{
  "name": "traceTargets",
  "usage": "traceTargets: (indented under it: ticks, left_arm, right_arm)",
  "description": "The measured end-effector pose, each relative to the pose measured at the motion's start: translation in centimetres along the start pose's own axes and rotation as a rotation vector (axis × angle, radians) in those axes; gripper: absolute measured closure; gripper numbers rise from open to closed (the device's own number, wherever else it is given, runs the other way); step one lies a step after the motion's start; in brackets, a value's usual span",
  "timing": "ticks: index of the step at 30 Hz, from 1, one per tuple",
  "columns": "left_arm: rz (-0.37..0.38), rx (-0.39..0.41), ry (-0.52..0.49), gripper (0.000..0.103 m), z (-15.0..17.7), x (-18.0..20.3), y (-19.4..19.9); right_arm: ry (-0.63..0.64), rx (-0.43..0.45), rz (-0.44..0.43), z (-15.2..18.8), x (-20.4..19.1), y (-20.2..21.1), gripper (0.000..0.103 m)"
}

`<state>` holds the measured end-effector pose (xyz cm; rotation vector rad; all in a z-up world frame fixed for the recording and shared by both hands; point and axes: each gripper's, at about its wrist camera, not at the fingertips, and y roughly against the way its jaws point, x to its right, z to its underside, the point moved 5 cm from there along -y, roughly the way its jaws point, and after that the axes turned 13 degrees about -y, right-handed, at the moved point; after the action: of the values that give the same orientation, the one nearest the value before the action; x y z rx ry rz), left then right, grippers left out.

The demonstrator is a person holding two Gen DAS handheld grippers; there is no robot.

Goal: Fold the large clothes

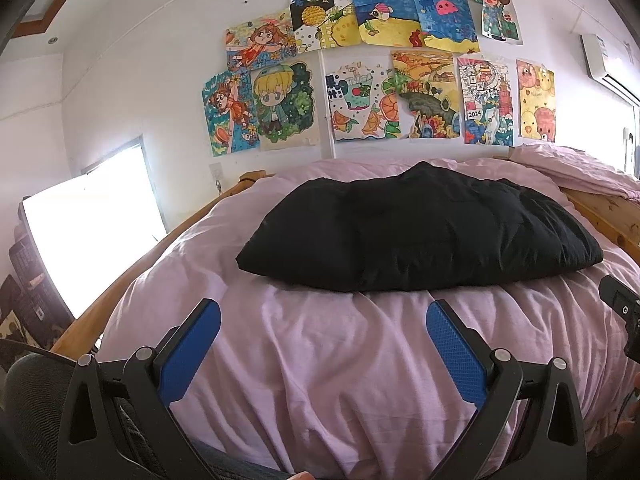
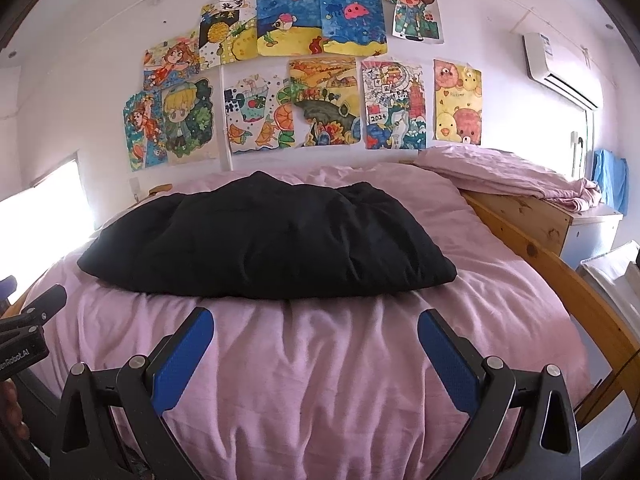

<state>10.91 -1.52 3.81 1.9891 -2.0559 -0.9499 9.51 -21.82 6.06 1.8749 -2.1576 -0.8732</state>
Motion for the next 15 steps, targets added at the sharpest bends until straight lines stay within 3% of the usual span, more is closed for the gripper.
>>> traceTargets:
  ticks: [15]
  left_arm:
    - [0.001,0.000,-0.001,0.002,0.01,-0.13,-0.04]
  right_arm:
    - [-0.001,-0.001,0.001,0.00,0.01,-0.10,0.000]
